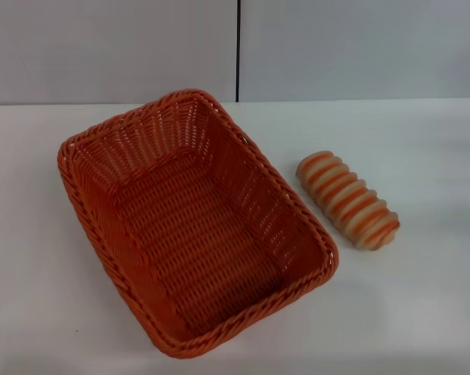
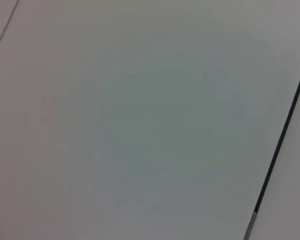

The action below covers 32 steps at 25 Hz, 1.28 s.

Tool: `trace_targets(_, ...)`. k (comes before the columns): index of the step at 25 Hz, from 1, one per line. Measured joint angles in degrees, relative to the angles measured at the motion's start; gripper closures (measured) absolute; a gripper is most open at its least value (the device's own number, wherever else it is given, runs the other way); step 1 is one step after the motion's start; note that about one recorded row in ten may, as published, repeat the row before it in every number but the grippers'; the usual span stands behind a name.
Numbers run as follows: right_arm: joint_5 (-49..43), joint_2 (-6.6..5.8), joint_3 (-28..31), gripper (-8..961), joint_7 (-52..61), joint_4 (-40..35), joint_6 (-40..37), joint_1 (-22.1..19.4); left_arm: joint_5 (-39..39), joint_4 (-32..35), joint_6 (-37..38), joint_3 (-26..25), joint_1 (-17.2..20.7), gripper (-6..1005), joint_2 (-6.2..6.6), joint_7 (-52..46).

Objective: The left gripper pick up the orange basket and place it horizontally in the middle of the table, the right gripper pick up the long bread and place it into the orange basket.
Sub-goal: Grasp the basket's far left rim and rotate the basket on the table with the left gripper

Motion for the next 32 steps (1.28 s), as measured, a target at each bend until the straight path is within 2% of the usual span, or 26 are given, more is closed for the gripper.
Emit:
trace_targets(10,0.0,0.19,0.0,443,0.0,0.4,0.0,-0.7,0.0,0.1,0.8,-0.1,0.3,137,0.04,0.0)
trace_targets(15,0.0,0.25,0.0,440,0.0,0.4,0.0,-1.0,0.0,1.4,1.9,2.4,-0.3,138,0.47,-3.0)
trace_targets(18,0.0,0.29,0.0,439,0.0,0.6,0.0,-1.1,0.1,9.9,2.5,12.4,-2.9,138,1.28,-17.1)
trace_targets(20,0.0,0.3,0.0,438,0.0,1.0,0.0,-1.2,0.1,9.9,2.5,12.4,-2.9,138,1.28,-17.1)
trace_targets(21,0.0,0.29,0.0,437,0.0,1.1,0.0,-1.3,0.1,12.4,2.5,14.9,-3.3,137,1.29,-20.2)
trace_targets(22,0.0,0.28,0.0,437,0.0,1.1,0.0,-1.3,0.1,22.1,2.5,25.7,-4.4,137,1.43,-33.0)
trace_targets(23,0.0,0.28,0.0,436,0.0,1.2,0.0,-1.4,0.1,22.1,2.5,25.7,-4.4,137,1.43,-33.0)
trace_targets(24,0.0,0.28,0.0,436,0.0,1.2,0.0,-1.5,0.2,26.2,2.5,30.4,-4.5,137,1.59,-37.9)
trace_targets(25,0.0,0.31,0.0,435,0.0,1.2,0.0,-1.6,0.2,26.2,2.5,30.4,-4.5,137,1.59,-37.9)
trace_targets(26,0.0,0.32,0.0,435,0.0,1.2,0.0,-1.6,0.2,30.5,2.4,35.6,-4.3,137,1.88,-43.2)
trace_targets(27,0.0,0.32,0.0,434,0.0,1.2,0.0,-1.6,0.2,30.5,2.4,35.6,-4.3,137,1.88,-43.2)
trace_targets(28,0.0,0.32,0.0,433,0.0,1.2,0.0,-1.6,0.2,39.3,2.2,46.6,-3.2,137,2.81,-53.3)
trace_targets(29,0.0,0.32,0.0,433,0.0,1.2,0.0,-1.7,0.2,42.7,2.2,51.0,-2.6,138,3.49,-56.9)
trace_targets(31,0.0,0.32,0.0,432,0.0,1.2,0.0,-1.7,0.2,42.7,2.2,51.0,-2.6,138,3.49,-56.9)
trace_targets(32,0.0,0.3,0.0,431,0.0,1.2,0.0,-1.8,0.5,48.1,2.3,57.6,-1.6,138,4.95,-63.8)
